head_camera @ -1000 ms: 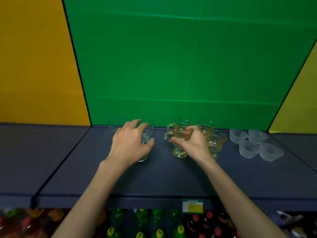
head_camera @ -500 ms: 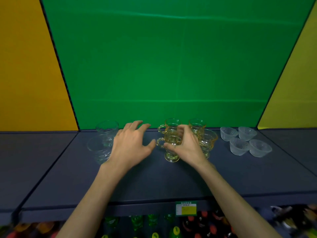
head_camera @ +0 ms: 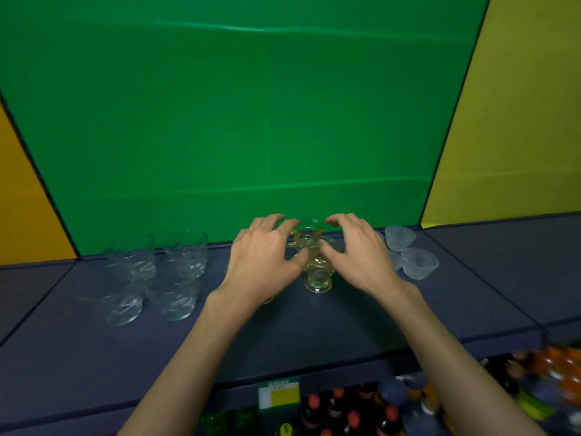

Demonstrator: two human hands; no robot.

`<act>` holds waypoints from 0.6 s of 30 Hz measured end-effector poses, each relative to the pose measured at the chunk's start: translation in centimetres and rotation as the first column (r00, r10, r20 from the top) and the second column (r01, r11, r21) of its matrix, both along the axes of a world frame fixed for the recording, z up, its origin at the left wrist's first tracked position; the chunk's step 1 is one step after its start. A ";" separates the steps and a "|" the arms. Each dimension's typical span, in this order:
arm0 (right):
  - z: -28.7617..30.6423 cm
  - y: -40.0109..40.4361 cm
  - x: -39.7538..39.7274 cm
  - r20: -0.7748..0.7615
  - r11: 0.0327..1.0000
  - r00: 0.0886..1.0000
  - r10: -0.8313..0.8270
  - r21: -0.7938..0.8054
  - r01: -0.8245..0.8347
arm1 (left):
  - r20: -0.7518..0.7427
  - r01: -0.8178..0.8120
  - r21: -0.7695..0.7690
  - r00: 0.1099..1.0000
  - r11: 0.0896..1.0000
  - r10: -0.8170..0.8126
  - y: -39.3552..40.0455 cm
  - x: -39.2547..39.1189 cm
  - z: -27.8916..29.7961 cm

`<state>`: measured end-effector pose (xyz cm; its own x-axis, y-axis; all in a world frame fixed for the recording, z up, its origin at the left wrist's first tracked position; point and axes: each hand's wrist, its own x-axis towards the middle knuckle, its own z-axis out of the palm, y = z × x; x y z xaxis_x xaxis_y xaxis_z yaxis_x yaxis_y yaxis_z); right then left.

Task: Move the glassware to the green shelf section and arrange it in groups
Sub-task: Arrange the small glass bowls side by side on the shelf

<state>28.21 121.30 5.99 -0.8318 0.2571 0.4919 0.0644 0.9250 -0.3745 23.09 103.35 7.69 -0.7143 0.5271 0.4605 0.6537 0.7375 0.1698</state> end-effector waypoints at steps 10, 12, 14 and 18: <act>-0.8 16.0 2.5 0.093 0.996 0.995 -0.021 0.091 0.012 | -0.010 -0.059 -0.079 0.998 0.995 0.058 15.0 2.3 -0.7; -0.9 19.0 2.5 0.119 0.994 0.993 -0.006 0.106 -0.007 | 0.004 -0.076 -0.109 0.997 0.991 0.077 17.9 2.5 -0.9; -1.0 21.7 2.2 0.148 0.990 0.989 0.008 0.136 -0.029 | 0.024 -0.099 -0.143 0.994 0.985 0.103 20.4 2.1 -1.1; -1.3 25.5 1.0 0.210 0.979 0.977 0.021 0.194 -0.063 | 0.066 -0.170 -0.235 0.979 0.957 0.190 23.7 0.7 -1.7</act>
<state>29.24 146.82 4.68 -0.9285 0.1342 0.3464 0.0800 0.9828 -0.1662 23.77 127.07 5.98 -0.8390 0.4691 0.2755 0.4964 0.8674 0.0346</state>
